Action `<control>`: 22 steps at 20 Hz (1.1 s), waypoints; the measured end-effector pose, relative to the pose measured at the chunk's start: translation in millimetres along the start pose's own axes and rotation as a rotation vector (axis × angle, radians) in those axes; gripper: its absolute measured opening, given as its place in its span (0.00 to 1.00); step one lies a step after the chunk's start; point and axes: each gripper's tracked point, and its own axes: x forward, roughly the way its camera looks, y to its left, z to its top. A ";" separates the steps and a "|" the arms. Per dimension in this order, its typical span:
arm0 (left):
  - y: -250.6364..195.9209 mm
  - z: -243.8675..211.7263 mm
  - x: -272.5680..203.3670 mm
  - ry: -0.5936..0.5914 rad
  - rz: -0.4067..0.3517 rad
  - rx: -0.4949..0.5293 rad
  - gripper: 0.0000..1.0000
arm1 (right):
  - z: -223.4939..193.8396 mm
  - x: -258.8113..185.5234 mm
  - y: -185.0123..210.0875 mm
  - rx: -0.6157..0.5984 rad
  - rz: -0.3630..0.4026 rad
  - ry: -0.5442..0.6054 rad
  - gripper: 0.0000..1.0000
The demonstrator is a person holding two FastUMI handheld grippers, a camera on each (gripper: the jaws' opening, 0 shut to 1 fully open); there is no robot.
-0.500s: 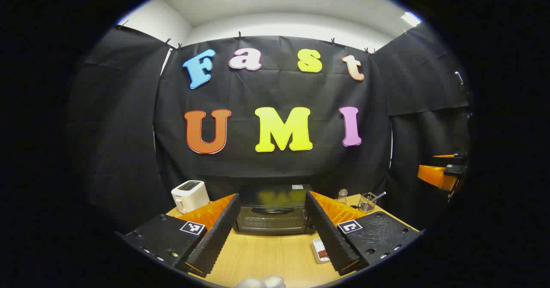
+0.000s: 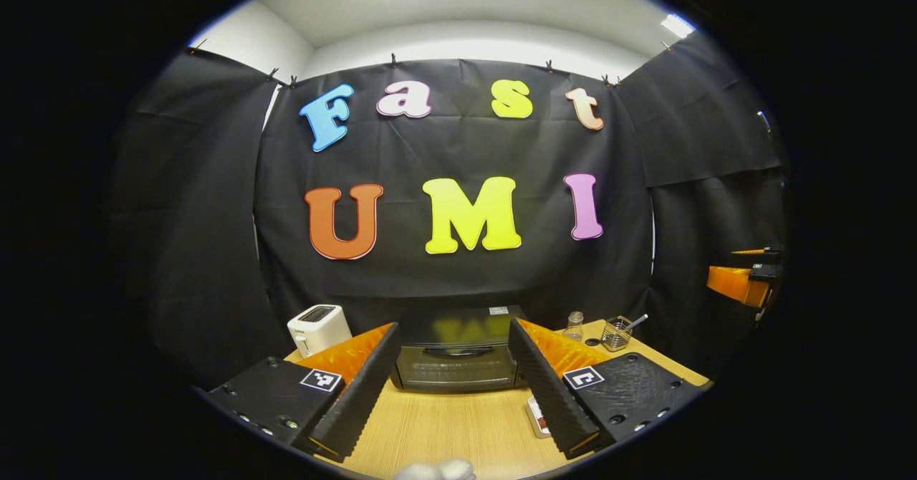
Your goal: Open the electric oven with the left hand, put the food in, and close the electric oven.
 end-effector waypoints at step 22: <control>-16.9 -123.5 183.4 0.184 -0.012 0.001 0.96 | -19.7 -13.6 -45.7 0.008 -0.111 0.133 0.96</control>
